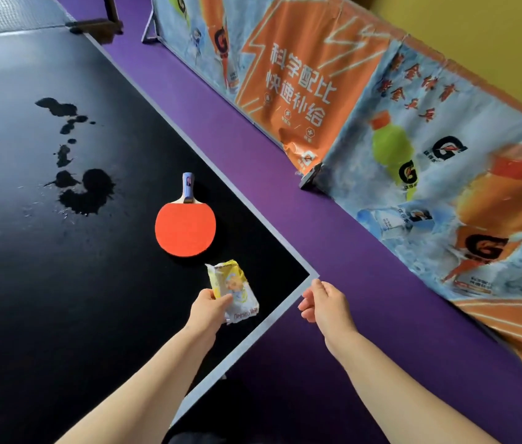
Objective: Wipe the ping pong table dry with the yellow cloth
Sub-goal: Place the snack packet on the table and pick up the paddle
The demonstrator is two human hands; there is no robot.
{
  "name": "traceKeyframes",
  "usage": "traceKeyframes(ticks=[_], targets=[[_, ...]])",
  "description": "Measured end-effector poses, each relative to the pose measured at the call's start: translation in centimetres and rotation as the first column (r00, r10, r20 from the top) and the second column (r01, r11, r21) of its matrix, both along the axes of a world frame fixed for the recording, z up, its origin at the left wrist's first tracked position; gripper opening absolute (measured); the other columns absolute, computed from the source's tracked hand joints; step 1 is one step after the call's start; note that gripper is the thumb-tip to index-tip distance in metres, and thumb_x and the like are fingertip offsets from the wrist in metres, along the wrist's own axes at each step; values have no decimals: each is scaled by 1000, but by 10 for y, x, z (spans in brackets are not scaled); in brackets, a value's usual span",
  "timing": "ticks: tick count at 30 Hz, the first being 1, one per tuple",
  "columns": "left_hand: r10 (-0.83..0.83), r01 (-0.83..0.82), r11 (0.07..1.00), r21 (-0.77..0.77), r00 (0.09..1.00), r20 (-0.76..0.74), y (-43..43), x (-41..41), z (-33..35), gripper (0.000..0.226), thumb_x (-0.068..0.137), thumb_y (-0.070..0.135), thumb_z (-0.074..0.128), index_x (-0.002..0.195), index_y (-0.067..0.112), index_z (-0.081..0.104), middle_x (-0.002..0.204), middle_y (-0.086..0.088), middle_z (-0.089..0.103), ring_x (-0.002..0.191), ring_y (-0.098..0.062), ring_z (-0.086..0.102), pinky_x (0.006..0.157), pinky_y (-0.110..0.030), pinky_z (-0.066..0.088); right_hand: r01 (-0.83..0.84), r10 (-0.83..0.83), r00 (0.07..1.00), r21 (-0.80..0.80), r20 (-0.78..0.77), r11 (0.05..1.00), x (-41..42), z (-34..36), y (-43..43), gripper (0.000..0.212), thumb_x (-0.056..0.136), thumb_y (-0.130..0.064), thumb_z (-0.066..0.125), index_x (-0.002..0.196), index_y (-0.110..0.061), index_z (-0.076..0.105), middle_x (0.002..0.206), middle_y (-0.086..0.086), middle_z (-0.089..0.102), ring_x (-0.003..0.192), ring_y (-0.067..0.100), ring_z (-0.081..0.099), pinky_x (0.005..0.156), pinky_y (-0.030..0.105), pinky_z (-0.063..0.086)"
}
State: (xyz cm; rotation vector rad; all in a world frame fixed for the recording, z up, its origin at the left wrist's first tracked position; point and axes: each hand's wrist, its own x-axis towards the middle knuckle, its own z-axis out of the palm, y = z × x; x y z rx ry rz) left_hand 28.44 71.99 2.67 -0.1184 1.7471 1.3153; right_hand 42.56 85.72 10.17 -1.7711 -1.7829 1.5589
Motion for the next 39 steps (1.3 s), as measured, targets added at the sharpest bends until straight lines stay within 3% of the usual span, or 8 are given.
traceKeyframes(ticks=[7, 12, 19, 24, 28, 32, 35, 39], targets=[[-137, 153, 983, -99, 979, 153, 34, -20, -8, 36, 55, 12, 62, 90, 2, 62, 84, -10, 69, 69, -18, 64, 67, -35, 58, -137, 137, 989, -14, 61, 990, -59, -15, 70, 26, 101, -16, 41, 88, -9, 62, 74, 5, 61, 65, 13, 56, 66, 25, 52], [-377, 428, 852, -300, 901, 215, 32, -36, -2, 22, 86, 20, 50, 83, 2, 62, 69, -13, 69, 51, -19, 62, 49, -26, 53, -324, 331, 939, -84, 95, 942, -108, -37, 91, 23, 100, -13, 44, 92, -6, 65, 74, 7, 62, 63, 12, 55, 61, 20, 51], [39, -141, 882, -449, 973, -229, 34, -81, -12, 15, 85, 27, 56, 89, 12, 58, 79, 1, 67, 71, -21, 65, 69, -41, 57, -672, 674, 731, -55, 106, 738, -193, -61, 122, 25, 100, -17, 46, 88, -9, 66, 75, 4, 64, 66, 12, 58, 71, 29, 53], [273, -381, 814, -439, 917, -290, 66, -103, -13, 24, 85, 24, 60, 105, 18, 49, 98, 6, 54, 86, -18, 60, 82, -42, 52, -922, 911, 386, 38, 149, 384, -273, -65, 146, 20, 101, -23, 47, 92, -18, 64, 84, 0, 66, 79, 15, 62, 80, 41, 56], [511, -591, 693, -413, 807, -297, 95, -115, -21, 35, 84, 23, 63, 113, 10, 49, 100, 2, 53, 89, -16, 57, 84, -44, 52, -955, 945, 13, 284, 327, -85, -339, -72, 154, 26, 99, -16, 48, 120, -16, 63, 122, 0, 59, 110, 20, 54, 90, 39, 48], [690, -731, 542, -415, 669, -277, 109, -121, -28, 47, 84, 22, 63, 126, 10, 44, 109, -2, 56, 96, -20, 58, 90, -44, 50, -702, 669, -296, 319, 682, -636, -386, -88, 146, 63, 94, -6, 52, 152, -18, 30, 159, 1, 28, 130, 27, 38, 100, 37, 39], [685, -736, 512, -442, 661, -307, 115, -117, -30, 47, 86, 22, 61, 129, 13, 44, 114, 3, 55, 97, -17, 57, 87, -37, 48, -578, 529, -336, 273, 780, -769, -401, -103, 144, 65, 93, -8, 55, 151, -18, 28, 152, 0, 36, 126, 26, 41, 96, 35, 39], [651, -740, 564, -366, 672, -354, 117, -117, -26, 50, 90, 17, 56, 137, 17, 41, 125, 4, 54, 94, -5, 55, 91, -32, 46, -574, 519, -313, 276, 795, -771, -404, -108, 151, 28, 97, -15, 51, 126, -16, 51, 122, 3, 51, 112, 24, 48, 93, 34, 38]])
